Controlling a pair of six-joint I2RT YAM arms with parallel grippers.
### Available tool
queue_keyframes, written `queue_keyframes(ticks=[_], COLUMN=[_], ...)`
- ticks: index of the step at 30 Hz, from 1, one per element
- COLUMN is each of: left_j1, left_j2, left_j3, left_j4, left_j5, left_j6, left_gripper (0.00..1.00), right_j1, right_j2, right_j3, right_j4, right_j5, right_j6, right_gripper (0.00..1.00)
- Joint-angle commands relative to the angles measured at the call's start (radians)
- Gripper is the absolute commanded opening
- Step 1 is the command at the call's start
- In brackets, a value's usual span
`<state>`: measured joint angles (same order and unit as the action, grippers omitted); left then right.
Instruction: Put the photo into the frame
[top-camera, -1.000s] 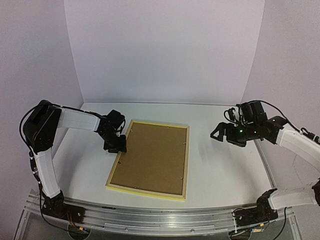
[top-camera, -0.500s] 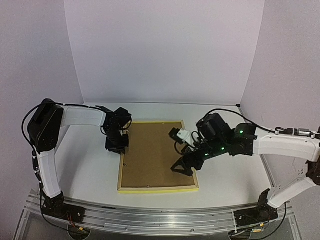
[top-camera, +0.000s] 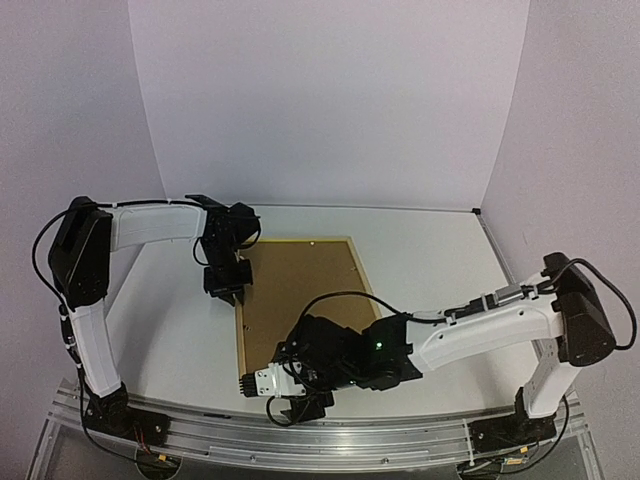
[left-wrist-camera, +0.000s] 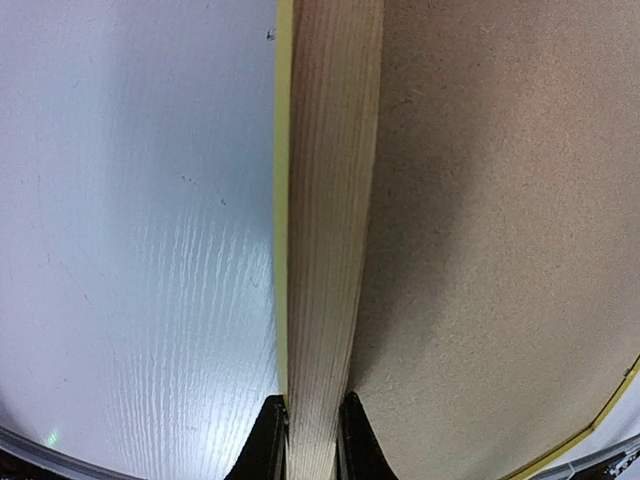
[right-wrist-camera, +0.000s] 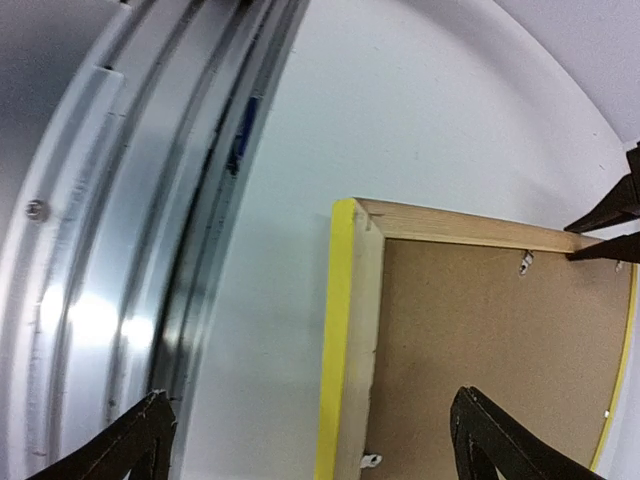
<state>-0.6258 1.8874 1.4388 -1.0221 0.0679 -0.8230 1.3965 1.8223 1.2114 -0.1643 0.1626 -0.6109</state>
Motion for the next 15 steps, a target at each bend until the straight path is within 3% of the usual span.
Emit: queue_keyframes(ticks=[1, 10, 15], left_j1=[-0.002, -0.005, -0.011], left_j2=[-0.095, -0.116, -0.12], left_j3=[0.062, 0.047, 0.035], left_j4=[-0.012, -0.008, 0.003], left_j5=[0.09, 0.122, 0.142], left_j6=[-0.053, -0.095, -0.113], left_gripper=[0.0, 0.0, 0.0], right_j1=[-0.004, 0.031, 0.042], right_j2=[0.053, 0.15, 0.226], right_j3=[-0.019, -0.047, -0.04], right_j4=[0.239, 0.322, 0.391], right_j5=[0.172, 0.199, 0.296], right_j6=[-0.108, -0.162, -0.183], right_gripper=[0.93, 0.92, 0.88])
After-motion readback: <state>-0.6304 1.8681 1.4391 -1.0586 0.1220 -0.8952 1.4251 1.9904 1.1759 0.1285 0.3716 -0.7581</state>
